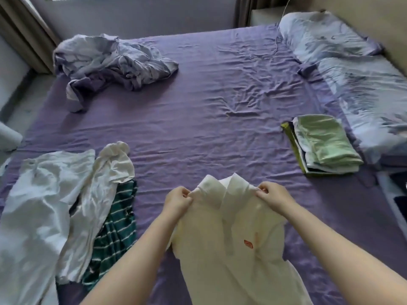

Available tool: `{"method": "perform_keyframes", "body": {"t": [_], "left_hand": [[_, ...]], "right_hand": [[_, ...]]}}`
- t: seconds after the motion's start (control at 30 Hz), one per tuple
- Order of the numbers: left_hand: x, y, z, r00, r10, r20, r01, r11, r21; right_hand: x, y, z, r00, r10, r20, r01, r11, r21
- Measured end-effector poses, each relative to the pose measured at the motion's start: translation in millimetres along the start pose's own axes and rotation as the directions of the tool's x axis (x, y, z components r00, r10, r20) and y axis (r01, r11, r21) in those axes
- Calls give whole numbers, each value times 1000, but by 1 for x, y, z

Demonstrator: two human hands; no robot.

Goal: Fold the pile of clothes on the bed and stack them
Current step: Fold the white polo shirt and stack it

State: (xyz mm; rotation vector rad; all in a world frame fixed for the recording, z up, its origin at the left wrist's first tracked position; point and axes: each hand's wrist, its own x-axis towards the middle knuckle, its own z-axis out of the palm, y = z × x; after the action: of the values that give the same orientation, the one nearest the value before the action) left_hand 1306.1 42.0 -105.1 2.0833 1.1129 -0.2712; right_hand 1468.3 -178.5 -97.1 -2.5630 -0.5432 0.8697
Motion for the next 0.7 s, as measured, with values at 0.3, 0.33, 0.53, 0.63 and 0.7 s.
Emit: {"method": "perform_keyframes", "body": {"t": [0.3,0.33,0.53,0.63,0.7], "left_hand": [[91,-14,38,989,-104,-106,106,994,13],[101,-13,40,985,-144,-94,121,969,-214],[171,13,26,977,-130,-166,9,812,-584],[210,32,11,965,-46,-257,-93,860,-501],[231,45,7,961,-4,-277,-119,897,-425]], "right_hand": [[88,22,43,973,160,-168,-147,985,86],[97,19,41,971,182,-158,-130,948,290],[166,9,5,933,42,-358,72,951,299],[208,-3,-17,911,-38,-411,132,970,203],[236,-9,-27,912,-50,-408,148,965,214]]}}
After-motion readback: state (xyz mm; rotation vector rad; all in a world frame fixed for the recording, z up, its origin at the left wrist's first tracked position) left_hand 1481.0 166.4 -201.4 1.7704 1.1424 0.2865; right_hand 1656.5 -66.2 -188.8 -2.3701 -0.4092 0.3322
